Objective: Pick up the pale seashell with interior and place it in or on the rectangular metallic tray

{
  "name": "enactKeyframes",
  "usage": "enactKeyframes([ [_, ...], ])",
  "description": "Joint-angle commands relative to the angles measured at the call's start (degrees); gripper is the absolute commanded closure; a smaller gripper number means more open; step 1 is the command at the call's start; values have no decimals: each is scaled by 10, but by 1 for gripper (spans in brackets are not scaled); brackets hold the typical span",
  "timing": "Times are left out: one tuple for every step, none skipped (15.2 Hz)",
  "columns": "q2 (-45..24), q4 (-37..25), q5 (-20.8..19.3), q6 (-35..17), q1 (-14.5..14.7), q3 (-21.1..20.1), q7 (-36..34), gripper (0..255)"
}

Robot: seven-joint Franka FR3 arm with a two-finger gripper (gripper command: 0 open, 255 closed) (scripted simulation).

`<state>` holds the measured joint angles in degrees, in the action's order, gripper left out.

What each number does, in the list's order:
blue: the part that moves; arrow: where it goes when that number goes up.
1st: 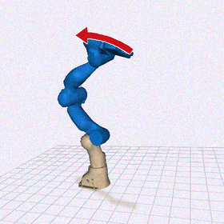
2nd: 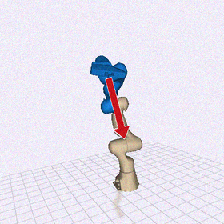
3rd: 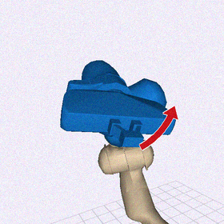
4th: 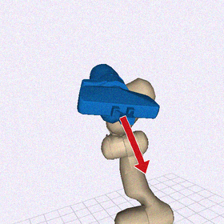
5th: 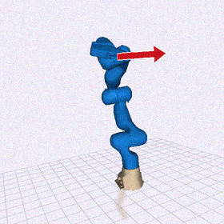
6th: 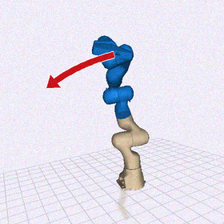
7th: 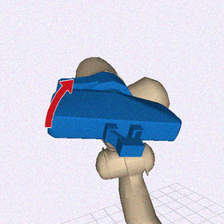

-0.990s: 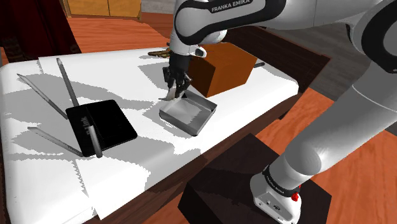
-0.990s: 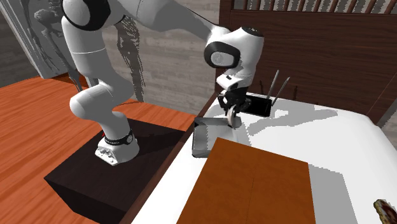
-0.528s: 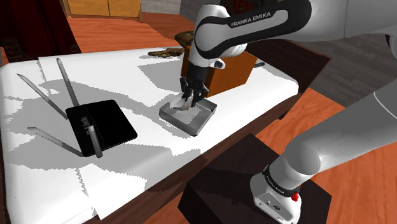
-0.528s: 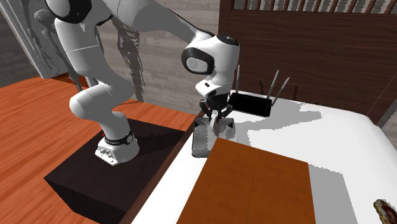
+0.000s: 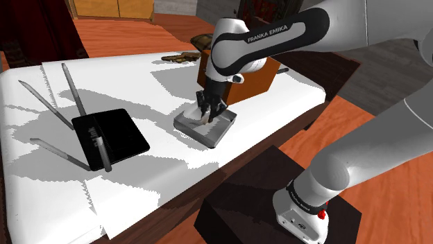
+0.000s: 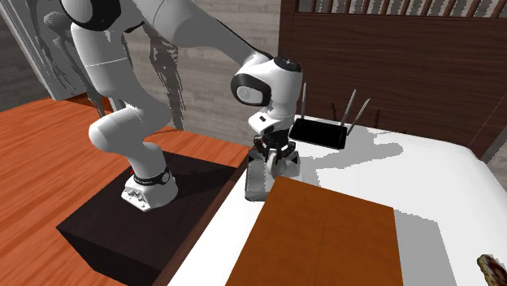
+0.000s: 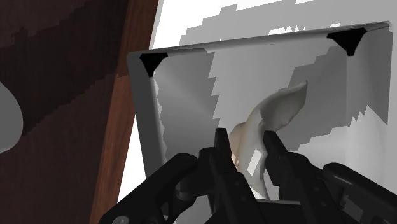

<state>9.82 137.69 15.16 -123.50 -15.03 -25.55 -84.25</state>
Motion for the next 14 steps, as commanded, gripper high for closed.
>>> enactKeyframes([
  [-4,3,0,-4,1,-1,-1,255],
  [-4,3,0,-4,1,-1,-1,255],
  [-4,3,0,-4,1,-1,-1,255],
  [-4,2,0,-4,1,-1,-1,255],
  [-4,2,0,-4,1,-1,-1,255],
  [-4,2,0,-4,1,-1,-1,255],
  [-4,3,0,-5,1,-1,0,0],
  [-4,3,0,-5,1,-1,0,0],
  [-4,3,0,-4,1,-1,0,0],
  [-4,3,0,-4,1,-1,0,0],
  [-4,3,0,-4,1,-1,0,0],
  [-4,2,0,-4,1,-1,-1,0],
  [6,-9,0,17,0,2,1,0],
  [15,-21,0,38,-2,6,2,0],
])
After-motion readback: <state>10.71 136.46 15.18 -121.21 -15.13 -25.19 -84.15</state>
